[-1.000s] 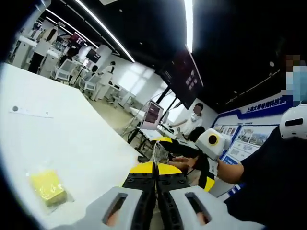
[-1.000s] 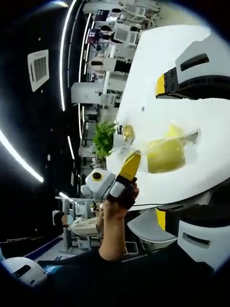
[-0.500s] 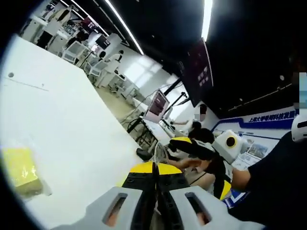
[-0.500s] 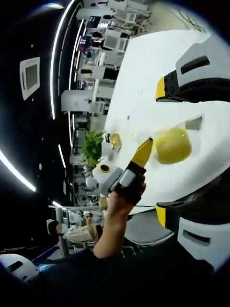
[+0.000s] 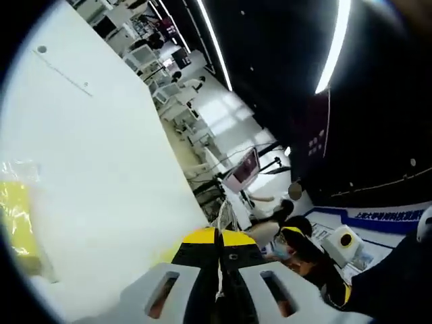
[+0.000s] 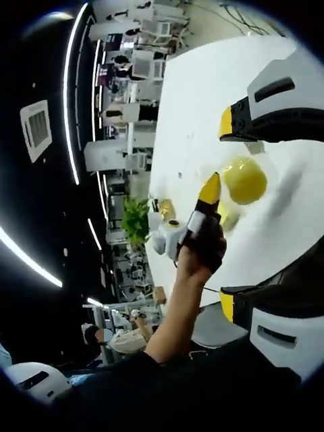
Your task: Compare the silicone blocks by pressing each to a similar depth, holding the contact briefly, and releasing to observe deformation and rebound differences across the visible hardness samples.
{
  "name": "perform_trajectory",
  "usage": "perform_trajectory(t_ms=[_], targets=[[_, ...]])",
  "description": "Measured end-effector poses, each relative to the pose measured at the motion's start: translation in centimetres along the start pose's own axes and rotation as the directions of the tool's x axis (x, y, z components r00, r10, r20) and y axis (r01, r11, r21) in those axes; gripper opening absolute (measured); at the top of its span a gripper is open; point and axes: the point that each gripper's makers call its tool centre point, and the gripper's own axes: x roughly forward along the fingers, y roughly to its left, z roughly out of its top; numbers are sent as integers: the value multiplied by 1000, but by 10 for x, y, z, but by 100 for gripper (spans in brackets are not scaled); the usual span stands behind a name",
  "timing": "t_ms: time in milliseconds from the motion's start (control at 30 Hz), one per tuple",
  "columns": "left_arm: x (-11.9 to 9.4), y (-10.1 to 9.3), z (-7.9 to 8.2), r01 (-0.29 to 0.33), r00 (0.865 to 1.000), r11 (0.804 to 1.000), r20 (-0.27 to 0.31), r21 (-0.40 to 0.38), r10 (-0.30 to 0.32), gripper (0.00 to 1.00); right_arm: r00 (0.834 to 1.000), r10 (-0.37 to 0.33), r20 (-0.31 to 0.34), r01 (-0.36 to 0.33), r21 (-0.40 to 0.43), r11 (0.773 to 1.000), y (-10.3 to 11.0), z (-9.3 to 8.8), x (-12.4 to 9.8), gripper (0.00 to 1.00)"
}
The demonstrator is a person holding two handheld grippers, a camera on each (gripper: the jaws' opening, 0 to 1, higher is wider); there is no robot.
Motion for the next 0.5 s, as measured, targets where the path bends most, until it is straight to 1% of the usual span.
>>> perform_trajectory(t_ms=[67, 133, 167, 233, 300, 333, 367, 400, 467, 500], targets=[[0, 12, 5, -36, 999, 999, 14, -18, 36, 0, 1000, -9, -20, 10, 13, 1000, -1, -11, -2, 81], [0, 27, 10, -63, 998, 997, 23, -45, 65, 0, 998, -22, -63, 25, 39, 999, -2, -27, -5, 79], [-1, 34, 16, -80, 995, 994, 51, -76, 84, 0, 997, -21, -71, 25, 48, 999, -1, -32, -6, 79], [-2, 43, 23, -81, 993, 990, 76, -118, 90, 0, 996, -16, -85, 22, 75, 997, 2, -44, -9, 76], [-2, 50, 27, -93, 989, 987, 99, -134, 107, 0, 994, -19, -112, 30, 92, 995, 3, -57, -13, 73], [-2, 54, 33, -100, 985, 984, 128, -151, 119, 0, 991, -31, -127, 44, 106, 993, 4, -65, -15, 73], [-2, 57, 36, -99, 981, 981, 148, -170, 124, 0, 991, -34, -127, 48, 114, 992, 4, -69, -17, 73], [-2, 61, 41, -99, 974, 976, 180, -196, 135, 0, 991, -37, -129, 55, 135, 989, 6, -74, -19, 74], [-2, 70, 46, -98, 964, 967, 218, -236, 151, 0, 990, -39, -136, 62, 167, 984, 9, -81, -21, 73], [-2, 75, 47, -105, 960, 960, 226, -259, 166, 0, 989, -42, -139, 65, 171, 983, 10, -84, -21, 72]])
